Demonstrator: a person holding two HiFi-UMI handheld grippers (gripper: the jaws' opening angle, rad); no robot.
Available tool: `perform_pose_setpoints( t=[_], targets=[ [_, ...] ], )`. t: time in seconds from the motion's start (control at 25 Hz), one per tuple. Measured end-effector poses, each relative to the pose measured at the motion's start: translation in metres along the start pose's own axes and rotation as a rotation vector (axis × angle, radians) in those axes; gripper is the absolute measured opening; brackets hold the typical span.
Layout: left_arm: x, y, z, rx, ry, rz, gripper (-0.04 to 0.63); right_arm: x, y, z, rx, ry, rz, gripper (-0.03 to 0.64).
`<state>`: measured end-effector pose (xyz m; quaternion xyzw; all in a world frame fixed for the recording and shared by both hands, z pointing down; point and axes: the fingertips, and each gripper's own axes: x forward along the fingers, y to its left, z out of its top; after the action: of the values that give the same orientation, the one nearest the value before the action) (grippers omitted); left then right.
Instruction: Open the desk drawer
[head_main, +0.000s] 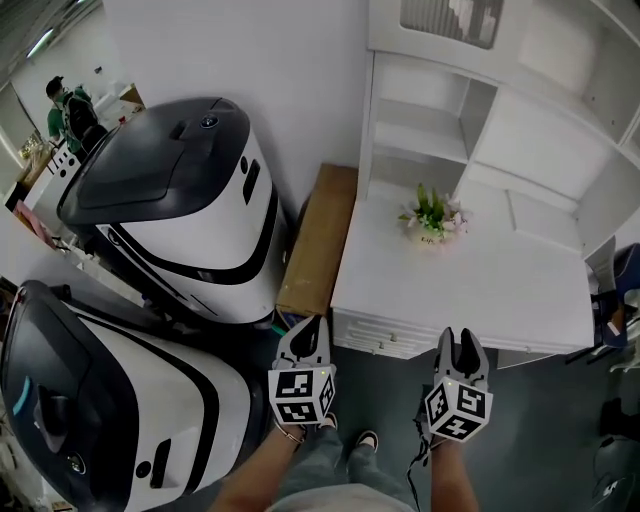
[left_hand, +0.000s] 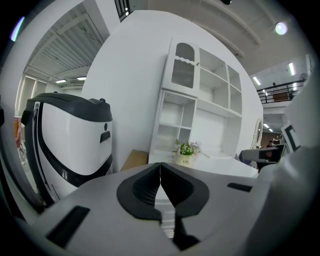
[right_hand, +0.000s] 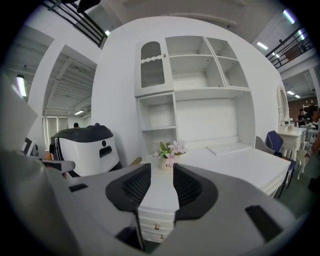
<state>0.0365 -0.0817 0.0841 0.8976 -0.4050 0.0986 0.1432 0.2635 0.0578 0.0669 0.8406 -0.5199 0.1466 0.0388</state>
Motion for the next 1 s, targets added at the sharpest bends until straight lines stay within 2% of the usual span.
perform_pose_setpoints(
  t=[0.28, 0.6, 1.0],
  targets=[
    [0.008, 0.02, -0.082, -0.002, 0.117, 0.024, 0.018, 0.011, 0.015, -0.078, -0.019, 0.117, 0.03, 0.147],
    [0.021, 0.059, -0.211, -0.031, 0.216, 0.077, 0.018, 0.037, 0.033, -0.218, 0.007, 0.258, 0.069, 0.144],
    [0.037, 0.121, -0.374, -0.075, 0.224, 0.187, 0.018, 0.088, 0.051, -0.393, 0.0, 0.347, 0.138, 0.141]
  ],
)
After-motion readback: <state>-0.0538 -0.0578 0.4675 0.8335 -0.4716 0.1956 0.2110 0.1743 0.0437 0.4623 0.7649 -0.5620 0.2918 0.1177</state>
